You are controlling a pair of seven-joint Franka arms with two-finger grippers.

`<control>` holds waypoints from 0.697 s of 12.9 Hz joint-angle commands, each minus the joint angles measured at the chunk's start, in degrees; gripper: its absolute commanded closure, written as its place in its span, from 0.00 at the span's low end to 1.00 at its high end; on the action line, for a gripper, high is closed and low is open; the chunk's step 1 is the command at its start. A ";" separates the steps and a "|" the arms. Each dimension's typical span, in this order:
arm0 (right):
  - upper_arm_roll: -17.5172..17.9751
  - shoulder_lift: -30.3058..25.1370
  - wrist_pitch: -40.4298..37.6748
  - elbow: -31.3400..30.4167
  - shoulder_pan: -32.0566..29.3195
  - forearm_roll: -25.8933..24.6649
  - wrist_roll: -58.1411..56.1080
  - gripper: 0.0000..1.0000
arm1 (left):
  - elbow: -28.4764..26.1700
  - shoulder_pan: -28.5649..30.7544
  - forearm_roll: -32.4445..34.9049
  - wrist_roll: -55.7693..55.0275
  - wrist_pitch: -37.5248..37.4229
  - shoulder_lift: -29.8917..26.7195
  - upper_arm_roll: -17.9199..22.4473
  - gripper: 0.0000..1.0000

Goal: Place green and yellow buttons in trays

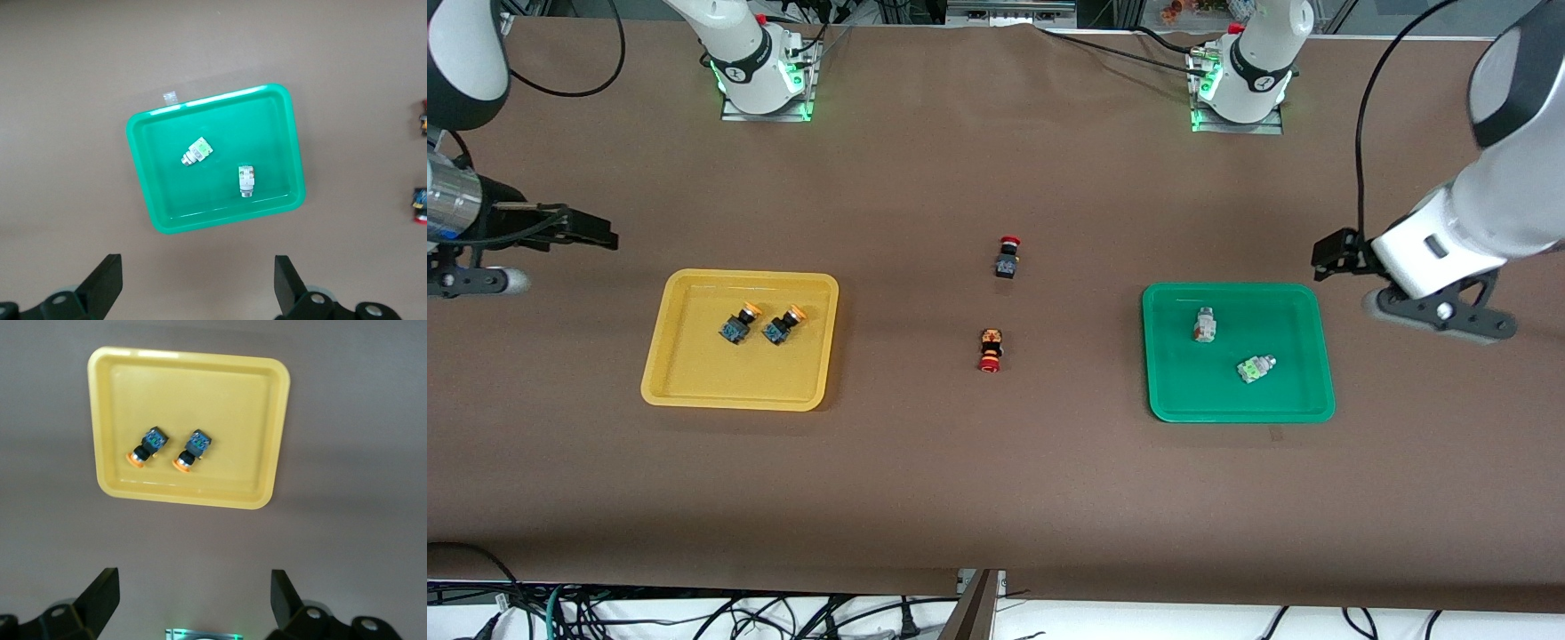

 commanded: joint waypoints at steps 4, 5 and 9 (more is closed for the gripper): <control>0.80 -2.80 2.16 -1.75 -2.41 -0.95 -4.03 0.00 | -22.30 -10.29 -4.70 -2.62 14.12 -16.10 15.04 0.00; 0.88 -2.63 2.87 -1.48 -2.41 -1.91 -3.94 0.00 | -20.74 -10.20 -4.61 -2.18 12.20 -14.36 15.04 0.00; 0.88 -1.92 3.05 0.10 -2.41 -1.75 -3.76 0.00 | -16.95 -10.63 -4.61 -2.00 8.58 -12.23 14.95 0.00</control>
